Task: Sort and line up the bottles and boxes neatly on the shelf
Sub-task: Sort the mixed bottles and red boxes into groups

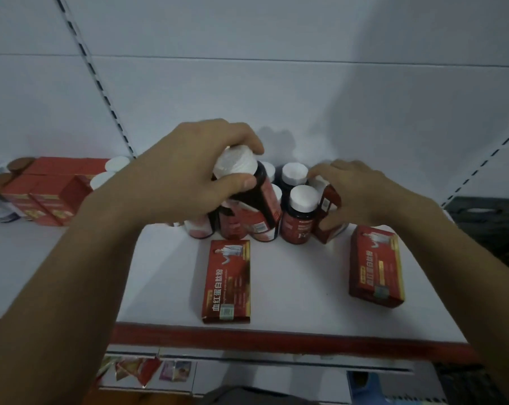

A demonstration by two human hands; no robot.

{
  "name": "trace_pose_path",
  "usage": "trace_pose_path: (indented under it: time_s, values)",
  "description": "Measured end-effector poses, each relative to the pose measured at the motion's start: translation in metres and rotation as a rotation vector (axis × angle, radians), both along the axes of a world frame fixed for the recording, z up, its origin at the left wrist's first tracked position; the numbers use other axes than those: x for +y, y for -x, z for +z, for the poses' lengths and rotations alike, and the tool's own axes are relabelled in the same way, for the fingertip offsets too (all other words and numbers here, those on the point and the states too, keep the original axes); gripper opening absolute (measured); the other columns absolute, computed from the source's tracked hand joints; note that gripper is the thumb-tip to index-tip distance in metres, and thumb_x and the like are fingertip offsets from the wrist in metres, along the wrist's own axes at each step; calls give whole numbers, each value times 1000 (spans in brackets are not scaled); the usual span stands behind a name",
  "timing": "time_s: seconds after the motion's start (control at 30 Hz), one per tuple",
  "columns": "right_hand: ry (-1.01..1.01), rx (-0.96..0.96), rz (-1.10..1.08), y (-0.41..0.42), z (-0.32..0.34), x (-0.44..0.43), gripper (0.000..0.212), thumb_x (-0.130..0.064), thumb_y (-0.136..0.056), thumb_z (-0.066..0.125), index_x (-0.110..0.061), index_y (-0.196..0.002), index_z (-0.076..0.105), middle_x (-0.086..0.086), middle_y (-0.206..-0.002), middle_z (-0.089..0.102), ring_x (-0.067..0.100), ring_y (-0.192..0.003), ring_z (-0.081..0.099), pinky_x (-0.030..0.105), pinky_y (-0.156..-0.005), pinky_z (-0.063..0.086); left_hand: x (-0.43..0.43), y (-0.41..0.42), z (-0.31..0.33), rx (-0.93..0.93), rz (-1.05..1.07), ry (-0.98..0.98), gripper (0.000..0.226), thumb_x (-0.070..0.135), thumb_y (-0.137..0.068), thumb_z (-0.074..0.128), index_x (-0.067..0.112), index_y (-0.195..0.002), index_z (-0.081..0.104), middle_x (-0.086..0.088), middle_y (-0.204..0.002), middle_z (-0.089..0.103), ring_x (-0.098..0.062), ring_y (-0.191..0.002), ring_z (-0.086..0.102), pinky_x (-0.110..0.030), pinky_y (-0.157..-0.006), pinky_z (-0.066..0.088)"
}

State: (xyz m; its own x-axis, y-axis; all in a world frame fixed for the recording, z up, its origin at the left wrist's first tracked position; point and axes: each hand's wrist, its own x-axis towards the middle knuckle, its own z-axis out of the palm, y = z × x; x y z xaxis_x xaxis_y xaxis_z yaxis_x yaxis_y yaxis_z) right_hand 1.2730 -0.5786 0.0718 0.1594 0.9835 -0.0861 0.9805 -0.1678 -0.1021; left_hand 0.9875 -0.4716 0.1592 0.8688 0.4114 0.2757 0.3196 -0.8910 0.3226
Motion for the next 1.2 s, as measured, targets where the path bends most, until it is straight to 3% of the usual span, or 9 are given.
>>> trace_pose_path:
  time_s: [0.1, 0.2, 0.37, 0.47, 0.7, 0.87, 0.97, 1.1, 1.2]
  values:
    - [36, -3, -35, -17, -4, -14, 44, -57, -70, 69, -38, -107, 53, -7, -106, 55, 22, -102, 55, 36, -82, 46, 3, -31, 10, -195, 1, 29, 36, 44, -90, 64, 35, -125, 62, 19, -120, 64, 1, -105, 57, -16, -83, 44]
    - [-88, 18, -143, -27, 3, -29, 50, -48, -76, 78, -30, -117, 56, -3, -104, 53, 24, -93, 54, 37, -79, 52, 6, -74, 11, -329, 27, 95, 33, 33, -92, 70, 31, -124, 64, 18, -120, 64, 0, -105, 57, -16, -87, 44]
    - [-236, 3, -319, -39, 7, -43, 65, -58, -73, 81, -21, -120, 57, 4, -104, 56, 28, -92, 55, 43, -79, 53, 9, -156, -23, -121, -76, 3, 38, 26, -91, 72, 26, -128, 62, 1, -124, 58, -20, -119, 53, -32, -101, 40]
    - [-246, 45, -337, -41, -5, -47, 52, -42, -79, 81, -16, -119, 58, 5, -101, 55, 27, -89, 55, 37, -75, 47, 10, -186, -50, 32, -75, -65, 39, 17, -93, 69, 23, -132, 62, -8, -133, 51, -28, -120, 53, -39, -101, 44]
    - [-436, 129, -388, -31, -29, -56, 57, -16, -87, 69, -21, -141, 49, 12, -137, 47, 34, -118, 52, 39, -92, 47, 21, -201, -96, 176, -94, -79, 46, 14, -87, 78, 21, -131, 66, -6, -135, 59, -27, -123, 56, -36, -101, 44]
    - [-793, 76, -338, 19, -45, -66, 31, -15, -87, 67, -15, -117, 64, 9, -122, 56, 31, -116, 46, 43, -90, 45, 27, -177, -95, 164, -195, 3, 56, 32, -97, 65, 20, -149, 50, -4, -151, 52, -23, -138, 47, -40, -115, 36]
    - [-876, 87, -330, 44, -59, -61, 25, -18, -84, 65, -15, -108, 68, 7, -113, 61, 30, -111, 50, 45, -91, 43, 27, -129, -90, -12, -143, 88, 56, 32, -98, 64, 24, -151, 47, 0, -150, 52, -18, -137, 48, -38, -116, 36]
    - [-935, 122, -386, 64, -69, -49, 25, -21, -83, 63, -17, -107, 69, 4, -111, 62, 34, -117, 52, 52, -99, 39, 11, -49, -97, -337, 47, 149, 27, 17, -95, 65, 21, -121, 68, 5, -120, 65, -9, -112, 60, -31, -96, 49]
    - [-946, 301, -340, 85, -72, -36, 28, -21, -85, 63, -16, -113, 66, 5, -113, 58, 27, -113, 50, 36, -95, 41, 4, -6, -108, -452, 252, 172, 23, 9, -93, 63, 21, -110, 71, 9, -111, 64, -4, -106, 59, -23, -87, 47]
